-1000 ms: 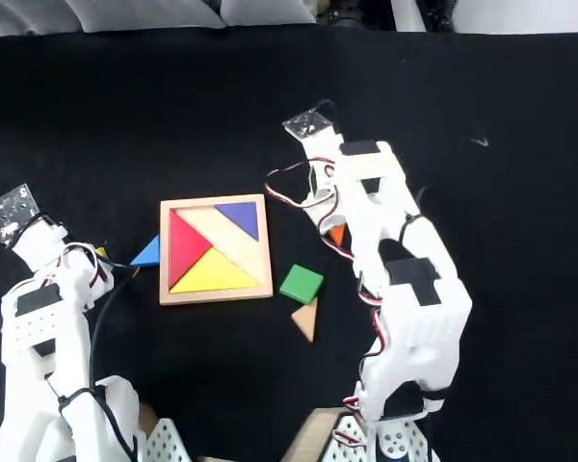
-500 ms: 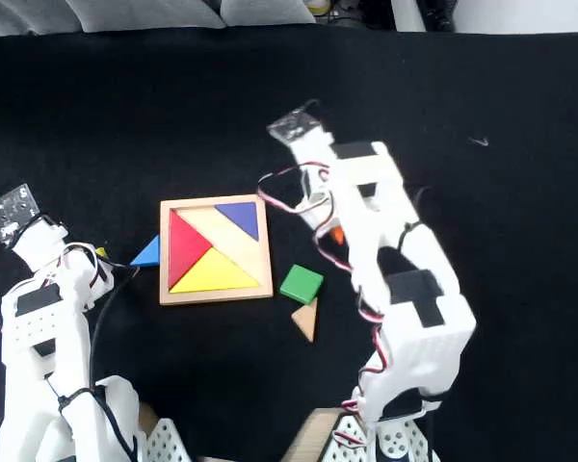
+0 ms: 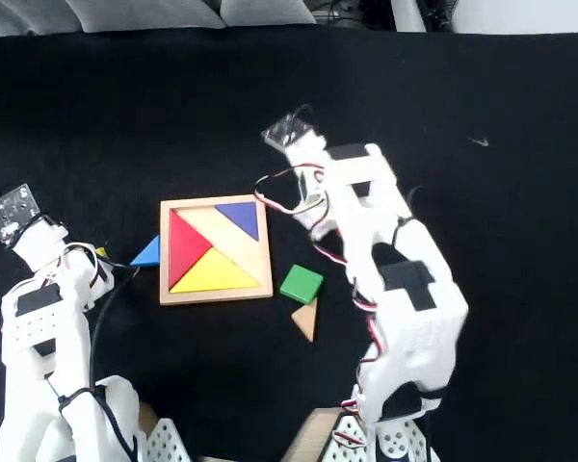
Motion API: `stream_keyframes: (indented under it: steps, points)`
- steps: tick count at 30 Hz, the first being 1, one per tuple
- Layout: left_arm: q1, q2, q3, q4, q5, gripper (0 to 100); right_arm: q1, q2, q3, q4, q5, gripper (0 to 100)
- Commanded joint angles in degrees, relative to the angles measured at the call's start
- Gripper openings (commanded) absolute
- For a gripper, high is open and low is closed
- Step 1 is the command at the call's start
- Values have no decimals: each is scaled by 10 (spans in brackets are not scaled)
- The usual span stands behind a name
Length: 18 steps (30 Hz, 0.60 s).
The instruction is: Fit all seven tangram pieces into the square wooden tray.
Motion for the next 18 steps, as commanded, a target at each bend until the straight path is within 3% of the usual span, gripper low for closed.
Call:
stream_keyframes:
  steps: [1, 11, 18]
  points:
    - [1, -11, -5, -9, -3, 170, 6, 1, -14, -5, 4, 192]
    - [1, -10, -5, -9, -3, 170, 13, -20, -20, 2, 0, 191]
    - [1, -10, -5, -10, -3, 170, -35, -107, 29, 11, 4, 191]
